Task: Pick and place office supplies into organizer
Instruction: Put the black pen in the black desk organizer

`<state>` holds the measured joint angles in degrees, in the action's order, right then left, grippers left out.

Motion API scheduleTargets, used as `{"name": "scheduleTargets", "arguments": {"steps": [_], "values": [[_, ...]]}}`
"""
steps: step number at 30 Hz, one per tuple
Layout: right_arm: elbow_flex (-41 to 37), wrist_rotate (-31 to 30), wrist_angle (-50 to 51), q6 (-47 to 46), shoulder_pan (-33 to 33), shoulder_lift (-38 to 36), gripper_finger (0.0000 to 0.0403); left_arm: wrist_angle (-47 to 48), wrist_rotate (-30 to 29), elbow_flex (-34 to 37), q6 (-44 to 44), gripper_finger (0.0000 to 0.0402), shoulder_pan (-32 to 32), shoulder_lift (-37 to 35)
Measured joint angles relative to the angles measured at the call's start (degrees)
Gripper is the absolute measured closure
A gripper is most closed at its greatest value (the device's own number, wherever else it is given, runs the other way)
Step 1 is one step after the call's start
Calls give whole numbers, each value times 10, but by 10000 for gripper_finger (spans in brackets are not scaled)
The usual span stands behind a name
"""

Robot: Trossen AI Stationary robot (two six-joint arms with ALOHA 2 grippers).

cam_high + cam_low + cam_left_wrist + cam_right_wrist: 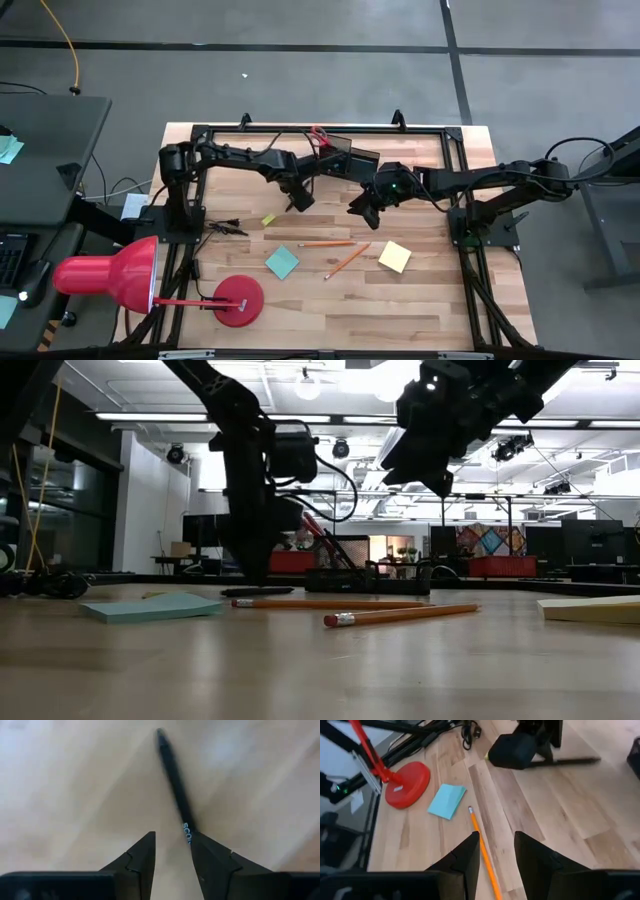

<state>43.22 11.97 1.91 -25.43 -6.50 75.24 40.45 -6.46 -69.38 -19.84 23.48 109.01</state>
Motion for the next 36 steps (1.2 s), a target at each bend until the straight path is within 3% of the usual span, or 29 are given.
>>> {"name": "scheduleTargets", "arguments": {"steps": [3, 15, 21, 31, 36], "values": [[0, 0, 0, -26, 0, 0, 290, -4, -42, 0, 2, 289, -12, 6], [0, 39, 23, -27, 5, 0, 290, -35, -60, 0, -38, 289, -65, 9], [0, 42, 40, -16, 5, 0, 290, -26, -12, 0, -59, 289, -73, 11], [0, 45, 61, -22, 5, 0, 290, -19, -13, -13, -76, 289, -117, 11], [0, 24, 63, -30, 5, 0, 290, -11, -69, -39, -79, 297, -137, 11]]}}
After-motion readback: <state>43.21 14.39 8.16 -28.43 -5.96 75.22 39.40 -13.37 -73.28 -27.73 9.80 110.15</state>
